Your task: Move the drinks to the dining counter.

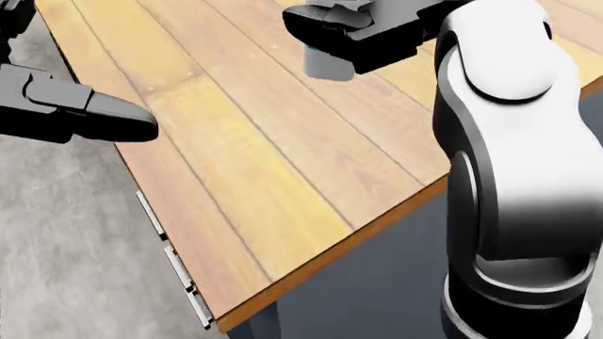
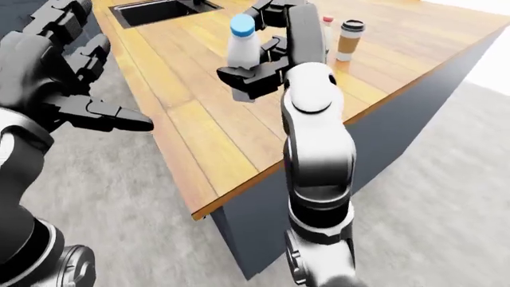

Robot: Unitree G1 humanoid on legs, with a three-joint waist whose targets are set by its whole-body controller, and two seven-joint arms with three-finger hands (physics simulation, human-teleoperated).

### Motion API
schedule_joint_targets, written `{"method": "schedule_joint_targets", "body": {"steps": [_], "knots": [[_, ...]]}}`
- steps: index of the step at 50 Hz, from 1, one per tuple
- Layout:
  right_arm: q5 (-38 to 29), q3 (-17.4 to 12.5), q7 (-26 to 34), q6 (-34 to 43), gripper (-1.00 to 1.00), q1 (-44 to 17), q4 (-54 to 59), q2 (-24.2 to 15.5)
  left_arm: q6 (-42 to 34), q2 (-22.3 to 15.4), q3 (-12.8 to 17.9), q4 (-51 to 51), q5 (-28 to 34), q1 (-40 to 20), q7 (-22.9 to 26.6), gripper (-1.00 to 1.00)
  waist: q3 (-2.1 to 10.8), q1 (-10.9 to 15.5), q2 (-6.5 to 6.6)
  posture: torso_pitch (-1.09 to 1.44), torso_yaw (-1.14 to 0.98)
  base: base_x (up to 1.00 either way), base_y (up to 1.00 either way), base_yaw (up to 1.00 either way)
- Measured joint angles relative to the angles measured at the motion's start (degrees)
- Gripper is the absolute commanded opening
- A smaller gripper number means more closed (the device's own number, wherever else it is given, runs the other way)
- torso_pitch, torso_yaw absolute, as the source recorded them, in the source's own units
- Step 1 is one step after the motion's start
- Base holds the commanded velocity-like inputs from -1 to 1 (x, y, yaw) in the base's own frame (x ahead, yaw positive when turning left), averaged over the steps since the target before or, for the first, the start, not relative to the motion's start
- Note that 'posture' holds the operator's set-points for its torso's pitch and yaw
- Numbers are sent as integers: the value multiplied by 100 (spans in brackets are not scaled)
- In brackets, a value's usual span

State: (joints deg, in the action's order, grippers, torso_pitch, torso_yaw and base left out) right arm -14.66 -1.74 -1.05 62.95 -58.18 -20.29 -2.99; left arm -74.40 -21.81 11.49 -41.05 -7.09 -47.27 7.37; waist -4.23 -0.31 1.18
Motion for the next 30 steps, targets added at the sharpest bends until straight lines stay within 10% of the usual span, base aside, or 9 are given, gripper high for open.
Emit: {"method": "schedule_joint_targets", "body": {"steps": [30], "knots": [[853,118,-1912,-3993,-100,-530,4727,385,106,21,124,-142,-64,197,-74,100,54,17,-40,0,0,0,0,0]]}}
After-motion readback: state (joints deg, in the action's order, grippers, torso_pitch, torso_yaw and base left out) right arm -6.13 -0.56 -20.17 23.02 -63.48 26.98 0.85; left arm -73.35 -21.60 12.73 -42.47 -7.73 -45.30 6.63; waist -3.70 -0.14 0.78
